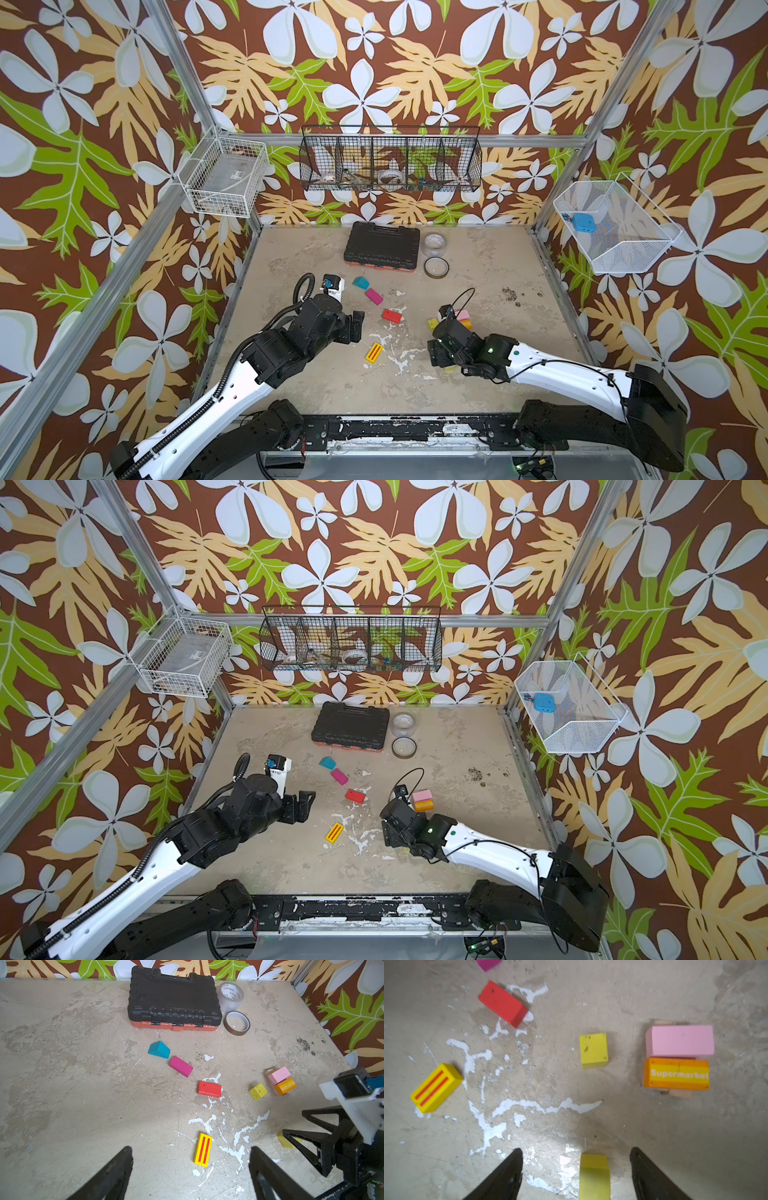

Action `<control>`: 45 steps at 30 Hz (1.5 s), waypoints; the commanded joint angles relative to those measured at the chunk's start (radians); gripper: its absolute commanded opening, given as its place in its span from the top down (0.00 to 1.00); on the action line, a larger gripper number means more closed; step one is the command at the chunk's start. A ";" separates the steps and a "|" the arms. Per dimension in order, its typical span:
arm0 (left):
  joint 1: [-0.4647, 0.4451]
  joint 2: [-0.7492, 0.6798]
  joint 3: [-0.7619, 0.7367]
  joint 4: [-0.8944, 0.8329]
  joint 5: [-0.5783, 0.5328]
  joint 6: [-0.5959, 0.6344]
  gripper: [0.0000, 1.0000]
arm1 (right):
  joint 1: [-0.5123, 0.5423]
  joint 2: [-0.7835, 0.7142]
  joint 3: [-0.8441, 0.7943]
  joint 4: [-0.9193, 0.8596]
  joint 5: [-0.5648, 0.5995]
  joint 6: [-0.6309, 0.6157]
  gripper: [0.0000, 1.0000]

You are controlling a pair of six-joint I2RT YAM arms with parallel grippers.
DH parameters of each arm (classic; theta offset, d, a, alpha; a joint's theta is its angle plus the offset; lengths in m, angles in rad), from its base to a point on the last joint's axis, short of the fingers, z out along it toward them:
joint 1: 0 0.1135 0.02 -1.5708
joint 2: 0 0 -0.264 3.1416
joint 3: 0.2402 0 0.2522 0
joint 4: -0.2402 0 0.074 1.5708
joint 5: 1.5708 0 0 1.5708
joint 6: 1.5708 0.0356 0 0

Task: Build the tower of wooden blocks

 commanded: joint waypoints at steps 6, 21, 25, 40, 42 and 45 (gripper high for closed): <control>0.001 -0.006 -0.003 0.027 0.017 0.004 0.10 | 0.002 0.239 0.216 0.112 -0.014 -0.002 0.12; 0.000 0.011 -0.005 0.042 0.067 0.022 0.10 | 0.002 0.867 0.750 -0.015 0.098 -0.017 0.03; 0.000 0.012 -0.007 0.043 0.075 0.024 0.10 | 0.000 0.913 0.803 -0.054 0.160 -0.015 0.02; 0.000 -0.003 -0.007 0.044 0.075 0.024 0.10 | -0.004 0.828 0.669 -0.021 0.160 0.010 0.08; -0.001 -0.006 -0.007 0.044 0.072 0.024 0.10 | -0.004 0.811 0.649 -0.013 0.161 0.013 0.09; 0.000 -0.005 -0.007 0.041 0.070 0.024 0.10 | -0.005 0.792 0.627 -0.013 0.154 0.018 0.10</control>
